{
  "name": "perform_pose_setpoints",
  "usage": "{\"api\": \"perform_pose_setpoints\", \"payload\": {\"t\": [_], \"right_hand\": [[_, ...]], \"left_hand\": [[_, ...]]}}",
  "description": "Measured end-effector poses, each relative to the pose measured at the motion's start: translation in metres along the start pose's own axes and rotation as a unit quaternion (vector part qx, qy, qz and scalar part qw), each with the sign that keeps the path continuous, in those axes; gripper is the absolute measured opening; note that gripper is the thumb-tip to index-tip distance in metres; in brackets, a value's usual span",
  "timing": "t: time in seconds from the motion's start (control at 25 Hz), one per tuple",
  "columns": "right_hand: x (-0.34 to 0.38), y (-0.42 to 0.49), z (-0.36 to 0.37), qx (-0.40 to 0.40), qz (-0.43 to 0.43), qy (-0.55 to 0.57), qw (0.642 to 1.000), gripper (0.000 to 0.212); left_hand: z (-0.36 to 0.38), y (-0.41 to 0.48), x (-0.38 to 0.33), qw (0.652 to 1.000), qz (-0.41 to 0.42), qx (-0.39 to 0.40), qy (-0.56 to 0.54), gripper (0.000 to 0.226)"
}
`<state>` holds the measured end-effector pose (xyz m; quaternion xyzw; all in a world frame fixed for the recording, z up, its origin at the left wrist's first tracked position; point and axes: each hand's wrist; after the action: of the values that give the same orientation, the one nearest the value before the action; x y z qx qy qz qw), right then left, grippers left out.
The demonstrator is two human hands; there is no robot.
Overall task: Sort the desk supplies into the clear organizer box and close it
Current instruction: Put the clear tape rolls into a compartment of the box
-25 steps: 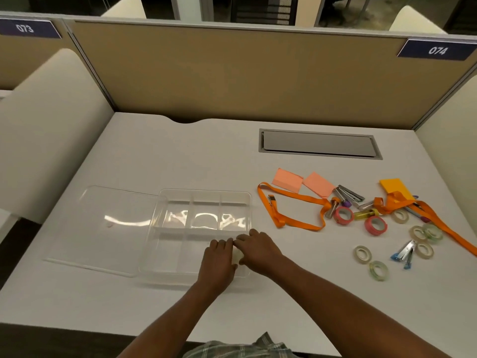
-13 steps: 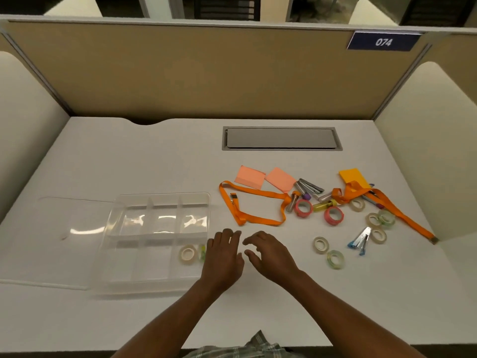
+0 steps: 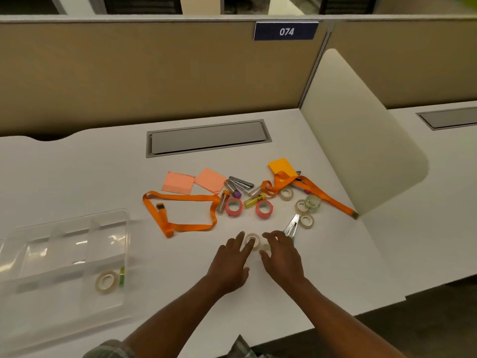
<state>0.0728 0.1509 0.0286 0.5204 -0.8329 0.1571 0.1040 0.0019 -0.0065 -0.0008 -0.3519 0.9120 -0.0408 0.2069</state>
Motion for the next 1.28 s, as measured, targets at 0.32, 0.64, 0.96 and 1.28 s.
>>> {"api": "perform_pose_setpoints", "payload": {"t": [0.32, 0.64, 0.96, 1.28], "right_hand": [[-0.030, 0.003, 0.015, 0.117, -0.027, -0.078, 0.990, 0.067], [0.006, 0.005, 0.013, 0.091, 0.066, 0.161, 0.981, 0.045], [0.135, 0.001, 0.015, 0.198, 0.112, 0.451, 0.863, 0.019], [0.284, -0.023, 0.052, 0.213, -0.102, 0.308, 0.922, 0.049]], "left_hand": [[0.014, 0.019, -0.012, 0.998, -0.015, 0.019, 0.059, 0.056], [-0.004, -0.021, 0.017, 0.993, -0.070, -0.054, -0.080, 0.026], [-0.068, -0.094, 0.084, 0.909, -0.193, -0.233, -0.287, 0.036], [-0.086, -0.197, 0.181, 0.894, -0.236, -0.307, -0.225, 0.043]]}}
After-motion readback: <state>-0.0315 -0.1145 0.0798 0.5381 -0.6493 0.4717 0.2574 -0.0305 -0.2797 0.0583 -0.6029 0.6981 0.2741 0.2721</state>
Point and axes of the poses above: each hand's wrist, its own y-axis towards the middle knuckle, its own z-axis out of the palm, x = y × z, and after that the axes turned 2 degrees about z, right-handed
